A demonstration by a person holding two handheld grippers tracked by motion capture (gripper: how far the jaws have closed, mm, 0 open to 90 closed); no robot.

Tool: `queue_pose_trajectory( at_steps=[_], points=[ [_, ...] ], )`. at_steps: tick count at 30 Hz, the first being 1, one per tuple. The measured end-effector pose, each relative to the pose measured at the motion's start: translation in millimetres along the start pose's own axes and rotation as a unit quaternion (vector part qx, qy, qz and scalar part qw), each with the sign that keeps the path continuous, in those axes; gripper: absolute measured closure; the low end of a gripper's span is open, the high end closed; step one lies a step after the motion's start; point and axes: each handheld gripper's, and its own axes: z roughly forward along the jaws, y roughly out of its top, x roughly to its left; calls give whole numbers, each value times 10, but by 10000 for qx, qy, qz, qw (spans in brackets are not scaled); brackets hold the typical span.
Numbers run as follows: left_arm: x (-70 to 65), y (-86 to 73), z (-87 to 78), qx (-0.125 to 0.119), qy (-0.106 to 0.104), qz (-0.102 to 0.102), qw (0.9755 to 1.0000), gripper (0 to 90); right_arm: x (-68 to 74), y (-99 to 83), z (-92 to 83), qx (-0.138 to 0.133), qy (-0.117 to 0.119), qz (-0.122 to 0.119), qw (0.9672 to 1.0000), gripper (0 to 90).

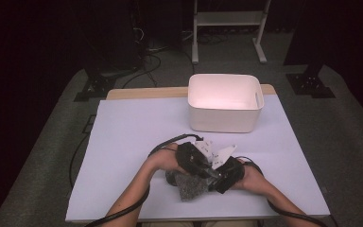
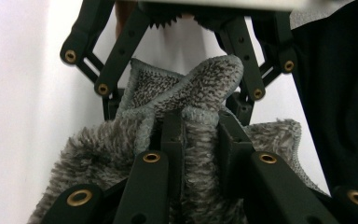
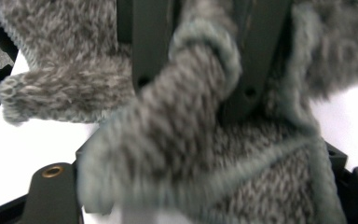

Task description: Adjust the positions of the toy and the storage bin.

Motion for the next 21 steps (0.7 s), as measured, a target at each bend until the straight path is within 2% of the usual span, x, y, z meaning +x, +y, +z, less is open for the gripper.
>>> queue_pose_trajectory(
  at_steps=[4, 7, 15, 21],
  points=[
    [16, -45, -18, 41, 27, -76, 10000, 755, 5, -4, 8, 10, 13, 24, 10000, 232],
    [16, -121, -76, 90, 72, -132, 9998, 755, -5, -11, 12, 20, 4, -50, 10000, 232],
    [-18, -469, -300, 130, 251, -494, 9984, 753, -14, -16, 11, 17, -16, -83, 10000, 232],
    [-63, -747, -468, 69, 382, -787, 9961, 749, -21, -19, 10, -1, 0, -74, 10000, 232]
  ],
)
